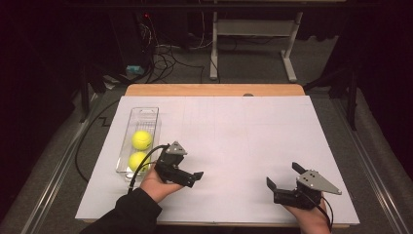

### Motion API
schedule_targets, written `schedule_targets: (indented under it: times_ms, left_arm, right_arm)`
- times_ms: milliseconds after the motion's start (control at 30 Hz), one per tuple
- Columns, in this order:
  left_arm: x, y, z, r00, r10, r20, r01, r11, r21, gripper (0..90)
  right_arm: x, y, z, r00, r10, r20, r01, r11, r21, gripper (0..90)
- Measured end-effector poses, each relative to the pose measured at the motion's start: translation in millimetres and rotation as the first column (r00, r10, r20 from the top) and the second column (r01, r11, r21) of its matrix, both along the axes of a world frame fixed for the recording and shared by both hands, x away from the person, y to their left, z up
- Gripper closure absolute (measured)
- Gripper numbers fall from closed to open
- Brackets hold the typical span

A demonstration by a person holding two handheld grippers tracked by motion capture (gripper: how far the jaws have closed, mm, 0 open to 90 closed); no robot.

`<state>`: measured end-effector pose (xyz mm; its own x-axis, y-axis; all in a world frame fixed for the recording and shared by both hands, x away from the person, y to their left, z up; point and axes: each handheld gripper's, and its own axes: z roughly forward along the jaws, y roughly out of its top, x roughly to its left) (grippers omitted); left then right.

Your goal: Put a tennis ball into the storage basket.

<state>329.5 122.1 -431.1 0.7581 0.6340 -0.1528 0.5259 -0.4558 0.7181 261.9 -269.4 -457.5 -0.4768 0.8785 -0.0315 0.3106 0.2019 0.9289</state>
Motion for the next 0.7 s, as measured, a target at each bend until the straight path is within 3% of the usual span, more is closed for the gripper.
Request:
schedule_targets:
  times_ms: [133,233,333,367,433,633,700]
  left_arm:
    - [-10.1,12.3,0.1,0.9952,0.017,0.096,-0.007,0.9939,-0.11,0.5]
    - [-18.4,27.2,-3.3,0.9862,0.054,0.157,-0.02,0.977,-0.212,0.5]
    - [-26.7,33.2,-5.8,0.9806,0.045,0.191,0.004,0.9681,-0.251,2.7]
    - [-28.5,34.1,-6.4,0.9808,0.043,0.19,0.007,0.9671,-0.254,2.6]
    - [-32.2,37.4,-8.9,0.9824,0.036,0.184,0.018,0.9583,-0.285,2.1]
    - [-34.9,41.0,-13.7,0.9792,0.039,0.199,0.027,0.9472,-0.32,0.2]
    - [-35.4,40.8,-14.0,0.9775,0.045,0.206,0.022,0.9492,-0.314,0.2]
  right_arm:
    - [-1.7,0.4,2.1,0.9999,0.003,0.01,-0.004,1.0,0.017,0.0]
    - [-3.1,-0.6,4.0,0.9998,0.003,0.02,-0.003,0.999,0.032,0.0]
    - [-4.6,-3.0,5.5,0.9998,-0.006,0.021,0.005,0.999,0.046,0.0]
    - [-5.0,-3.6,5.8,0.9997,-0.01,0.021,0.009,0.999,0.053,0.0]
    - [-6.6,-6.1,7.2,0.9995,-0.018,0.025,0.016,0.998,0.059,0.0]
    - [-10.9,-13.5,8.4,0.9986,-0.043,0.031,0.04,0.997,0.068,0.0]
    - [-9.7,-13.3,8.0,0.9984,-0.047,0.032,0.044,0.997,0.068,0.0]
